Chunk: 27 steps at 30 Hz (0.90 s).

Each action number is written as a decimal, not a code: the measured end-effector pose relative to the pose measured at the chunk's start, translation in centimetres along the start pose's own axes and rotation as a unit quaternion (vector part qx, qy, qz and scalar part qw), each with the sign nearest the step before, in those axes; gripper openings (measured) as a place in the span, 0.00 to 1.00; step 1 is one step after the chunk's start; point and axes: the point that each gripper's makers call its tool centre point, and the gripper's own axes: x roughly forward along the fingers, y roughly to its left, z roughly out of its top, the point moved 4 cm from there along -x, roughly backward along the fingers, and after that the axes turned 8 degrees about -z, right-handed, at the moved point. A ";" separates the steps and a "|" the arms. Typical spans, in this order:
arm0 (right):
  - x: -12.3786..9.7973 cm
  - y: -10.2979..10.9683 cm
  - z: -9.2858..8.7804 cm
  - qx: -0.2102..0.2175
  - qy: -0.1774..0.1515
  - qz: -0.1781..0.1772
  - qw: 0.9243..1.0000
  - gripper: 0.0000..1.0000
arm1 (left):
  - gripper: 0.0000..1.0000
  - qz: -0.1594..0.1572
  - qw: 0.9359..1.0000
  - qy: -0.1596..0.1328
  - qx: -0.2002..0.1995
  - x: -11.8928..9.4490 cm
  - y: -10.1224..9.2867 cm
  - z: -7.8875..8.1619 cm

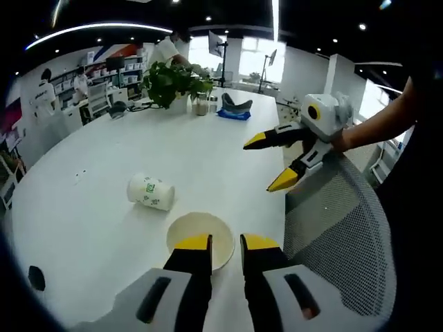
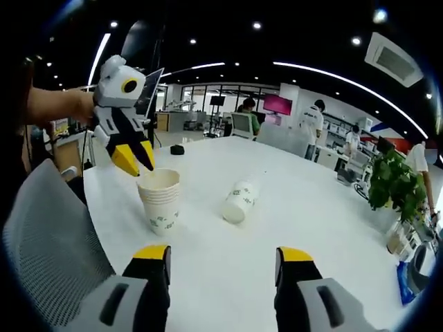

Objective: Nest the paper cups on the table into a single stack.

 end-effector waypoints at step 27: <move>13.3 -1.4 2.1 0.006 0.052 0.041 0.998 0.58 | 0.32 0.150 0.982 -0.109 -0.028 -7.2 -0.9 -1.2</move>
